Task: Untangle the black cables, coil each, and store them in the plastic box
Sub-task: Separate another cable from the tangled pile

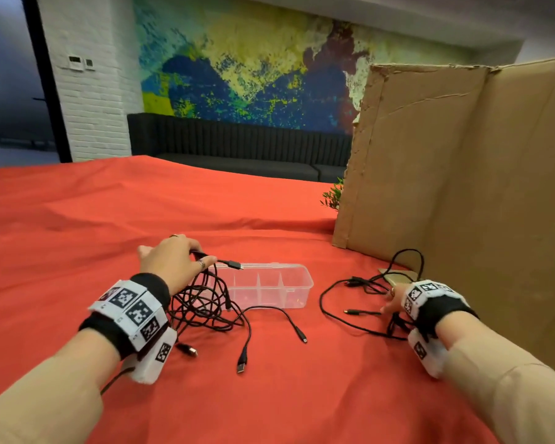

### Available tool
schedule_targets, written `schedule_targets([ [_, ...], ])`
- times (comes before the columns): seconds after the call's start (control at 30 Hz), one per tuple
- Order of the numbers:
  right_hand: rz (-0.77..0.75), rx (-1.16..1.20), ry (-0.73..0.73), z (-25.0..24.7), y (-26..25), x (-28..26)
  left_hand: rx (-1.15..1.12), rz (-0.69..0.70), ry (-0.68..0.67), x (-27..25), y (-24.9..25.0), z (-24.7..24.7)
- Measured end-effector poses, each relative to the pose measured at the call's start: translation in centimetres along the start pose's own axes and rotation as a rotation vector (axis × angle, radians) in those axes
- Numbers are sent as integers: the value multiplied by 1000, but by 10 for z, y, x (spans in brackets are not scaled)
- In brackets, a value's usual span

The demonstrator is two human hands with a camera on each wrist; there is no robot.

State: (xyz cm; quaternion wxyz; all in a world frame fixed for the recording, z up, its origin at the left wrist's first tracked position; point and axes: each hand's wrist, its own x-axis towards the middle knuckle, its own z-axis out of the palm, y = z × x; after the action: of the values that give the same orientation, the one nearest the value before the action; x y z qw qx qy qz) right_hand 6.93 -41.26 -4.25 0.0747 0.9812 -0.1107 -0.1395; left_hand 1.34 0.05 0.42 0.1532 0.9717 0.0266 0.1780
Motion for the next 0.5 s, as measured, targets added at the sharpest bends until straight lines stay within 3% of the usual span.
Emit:
schedule_targets([
  [0.1,-11,10,7,-27,-9,-18,14,9,-12,-1,1,1],
  [0.27,-62,-4,107,-64,-16,-51,-159,84,-22,-7,-2,1],
  [0.37,-278,217,79,-71,-34,-71,-354,123,-48,-11,-5,5],
  [0.43,-472,436,175,-72,-63,-89,-510,147,-87,-16,-1,8],
  [0.5,-657,496,223,-68,-101,-109,-640,186,-143,-21,7,11],
])
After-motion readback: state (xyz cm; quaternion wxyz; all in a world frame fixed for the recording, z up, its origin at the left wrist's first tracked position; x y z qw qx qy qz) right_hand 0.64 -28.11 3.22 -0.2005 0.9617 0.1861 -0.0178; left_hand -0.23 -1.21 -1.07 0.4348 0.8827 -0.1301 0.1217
